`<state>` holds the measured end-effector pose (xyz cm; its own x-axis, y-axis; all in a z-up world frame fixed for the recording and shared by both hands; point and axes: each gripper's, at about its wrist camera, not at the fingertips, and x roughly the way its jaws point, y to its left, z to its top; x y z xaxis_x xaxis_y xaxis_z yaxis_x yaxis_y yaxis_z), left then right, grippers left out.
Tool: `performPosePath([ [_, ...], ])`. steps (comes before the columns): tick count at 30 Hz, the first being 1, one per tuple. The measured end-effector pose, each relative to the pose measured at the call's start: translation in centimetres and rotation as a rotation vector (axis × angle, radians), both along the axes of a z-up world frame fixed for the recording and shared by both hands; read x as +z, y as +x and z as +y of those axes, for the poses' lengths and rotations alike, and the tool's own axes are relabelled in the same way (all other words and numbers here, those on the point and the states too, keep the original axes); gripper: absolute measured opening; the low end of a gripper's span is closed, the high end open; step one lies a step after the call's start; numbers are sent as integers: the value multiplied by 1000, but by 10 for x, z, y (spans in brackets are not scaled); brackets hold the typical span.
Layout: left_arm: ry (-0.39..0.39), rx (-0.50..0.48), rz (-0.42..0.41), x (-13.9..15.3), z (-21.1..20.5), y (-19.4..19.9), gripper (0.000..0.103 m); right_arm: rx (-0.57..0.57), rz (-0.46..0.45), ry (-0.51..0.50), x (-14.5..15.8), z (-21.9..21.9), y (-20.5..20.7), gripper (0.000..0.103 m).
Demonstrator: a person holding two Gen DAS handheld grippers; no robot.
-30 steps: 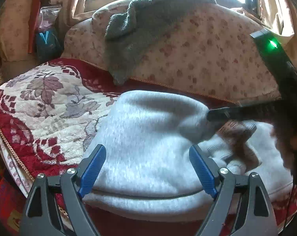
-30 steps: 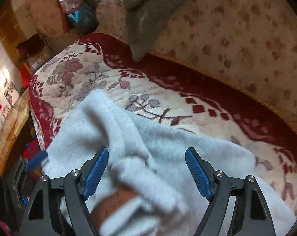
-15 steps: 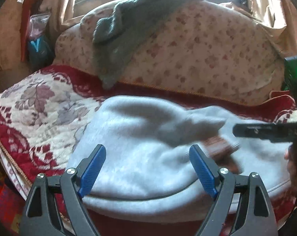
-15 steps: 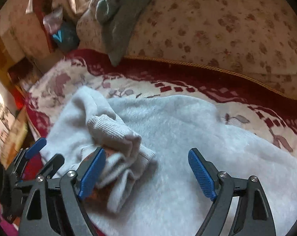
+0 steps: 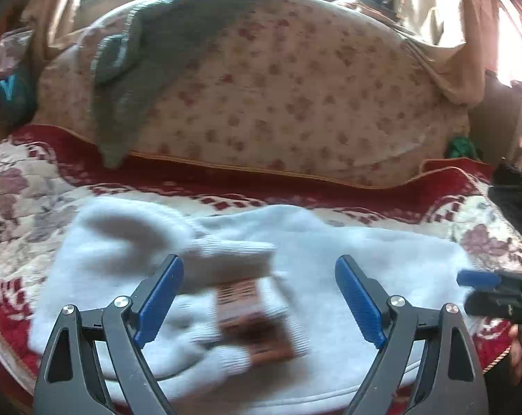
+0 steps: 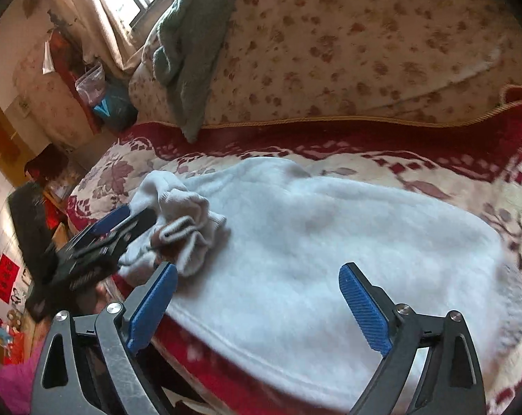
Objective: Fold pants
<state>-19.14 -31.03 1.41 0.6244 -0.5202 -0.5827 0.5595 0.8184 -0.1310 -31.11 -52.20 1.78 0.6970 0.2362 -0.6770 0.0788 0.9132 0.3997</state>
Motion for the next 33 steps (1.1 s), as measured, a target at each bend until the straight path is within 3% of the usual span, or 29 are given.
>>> performPosePath([
  [7,16,-143,23,-1,-48,-7,89,-69,41,48,-14,-35,-69,101],
  [12,23,-223,65,-6,-82,-6,89,-134,97,123,-44,-54,-98,102],
  [19,64,-401,124,-8,-136,1,91,-223,73,341,-83,-81,-100,102],
  [26,102,-580,174,-14,-187,9,92,-213,25,366,-97,-82,-93,102],
  [33,160,-638,201,-28,-225,17,92,-193,-24,377,-103,-78,-97,103],
])
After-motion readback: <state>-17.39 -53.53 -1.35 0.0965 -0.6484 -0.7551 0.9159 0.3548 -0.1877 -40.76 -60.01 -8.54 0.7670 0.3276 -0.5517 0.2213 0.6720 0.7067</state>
